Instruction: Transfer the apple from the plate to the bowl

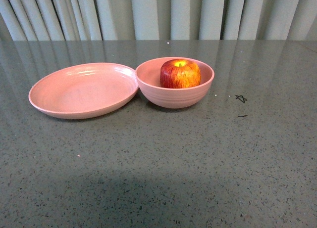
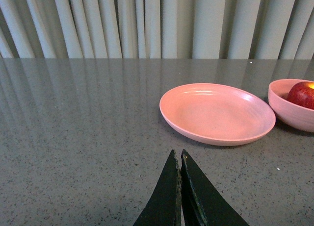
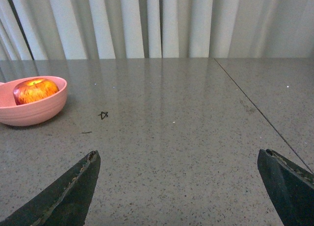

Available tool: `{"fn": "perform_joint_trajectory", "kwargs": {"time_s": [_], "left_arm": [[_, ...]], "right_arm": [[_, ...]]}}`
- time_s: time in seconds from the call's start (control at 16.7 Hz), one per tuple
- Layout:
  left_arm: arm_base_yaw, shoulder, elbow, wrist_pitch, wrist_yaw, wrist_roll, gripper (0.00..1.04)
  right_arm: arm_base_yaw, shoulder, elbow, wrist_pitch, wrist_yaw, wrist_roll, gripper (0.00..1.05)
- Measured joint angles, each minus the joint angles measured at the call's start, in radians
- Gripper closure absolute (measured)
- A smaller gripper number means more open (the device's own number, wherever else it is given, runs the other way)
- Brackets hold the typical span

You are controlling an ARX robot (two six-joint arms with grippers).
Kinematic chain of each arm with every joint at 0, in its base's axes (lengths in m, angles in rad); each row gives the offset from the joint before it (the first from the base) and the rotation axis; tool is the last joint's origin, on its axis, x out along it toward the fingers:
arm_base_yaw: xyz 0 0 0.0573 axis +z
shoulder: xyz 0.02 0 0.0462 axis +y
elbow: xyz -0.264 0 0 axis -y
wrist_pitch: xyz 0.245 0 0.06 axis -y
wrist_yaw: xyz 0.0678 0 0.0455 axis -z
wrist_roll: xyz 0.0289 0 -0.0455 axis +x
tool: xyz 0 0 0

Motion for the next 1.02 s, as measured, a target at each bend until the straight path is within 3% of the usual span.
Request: {"fn": "perform_joint_trajectory", "kwargs": {"time_s": [0.3, 0.36, 0.42, 0.9, 1.02], "left_arm": [[0.000, -0.085, -0.028, -0.037, 0.000, 0.000, 1.04], [0.000, -0.170, -0.027, -0.179, 0.002, 0.000, 1.04], [0.000, -0.246, -0.027, -0.211, 0.000, -0.001, 1.04], [0.000, -0.245, -0.028, -0.213, 0.000, 0.000, 1.04], [0.000, -0.245, -0.028, -0.213, 0.000, -0.002, 0.82]], "right_arm": [[0.000, 0.000, 0.000, 0.000, 0.000, 0.000, 0.07], [0.000, 0.000, 0.000, 0.000, 0.000, 0.000, 0.07], [0.000, 0.000, 0.000, 0.000, 0.000, 0.000, 0.07], [0.000, 0.000, 0.000, 0.000, 0.000, 0.000, 0.07], [0.000, 0.000, 0.000, 0.000, 0.000, 0.000, 0.07]]}}
